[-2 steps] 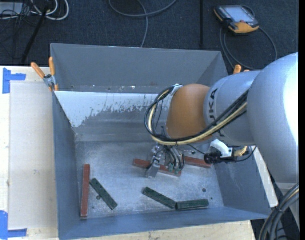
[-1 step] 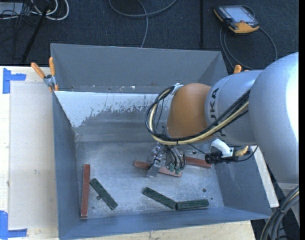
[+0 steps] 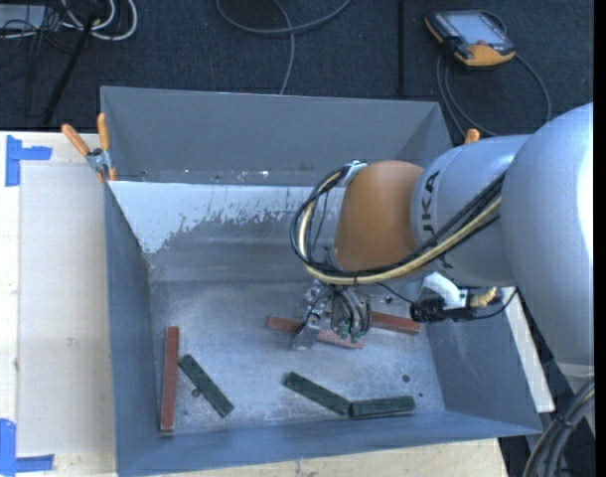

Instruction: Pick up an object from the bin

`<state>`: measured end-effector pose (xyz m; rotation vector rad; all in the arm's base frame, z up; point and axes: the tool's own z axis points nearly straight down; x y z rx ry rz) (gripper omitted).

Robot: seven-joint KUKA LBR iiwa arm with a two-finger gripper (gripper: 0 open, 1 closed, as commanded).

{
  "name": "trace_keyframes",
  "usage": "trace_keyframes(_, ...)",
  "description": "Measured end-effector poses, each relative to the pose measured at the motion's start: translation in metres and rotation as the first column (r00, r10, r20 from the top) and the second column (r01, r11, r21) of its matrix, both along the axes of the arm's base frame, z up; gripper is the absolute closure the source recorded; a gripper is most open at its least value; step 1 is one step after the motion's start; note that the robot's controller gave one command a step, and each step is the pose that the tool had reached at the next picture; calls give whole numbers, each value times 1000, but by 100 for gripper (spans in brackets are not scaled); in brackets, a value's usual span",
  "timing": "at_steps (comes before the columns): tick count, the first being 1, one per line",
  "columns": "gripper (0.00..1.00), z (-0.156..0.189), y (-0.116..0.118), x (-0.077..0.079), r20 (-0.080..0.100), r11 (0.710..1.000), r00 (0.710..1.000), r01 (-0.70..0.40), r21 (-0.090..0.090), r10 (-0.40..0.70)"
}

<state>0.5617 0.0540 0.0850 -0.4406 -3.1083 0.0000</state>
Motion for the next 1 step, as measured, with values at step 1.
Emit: trace_keyframes(1, 100, 4, 0, 1, 3, 1000, 1000, 0, 0, 0)
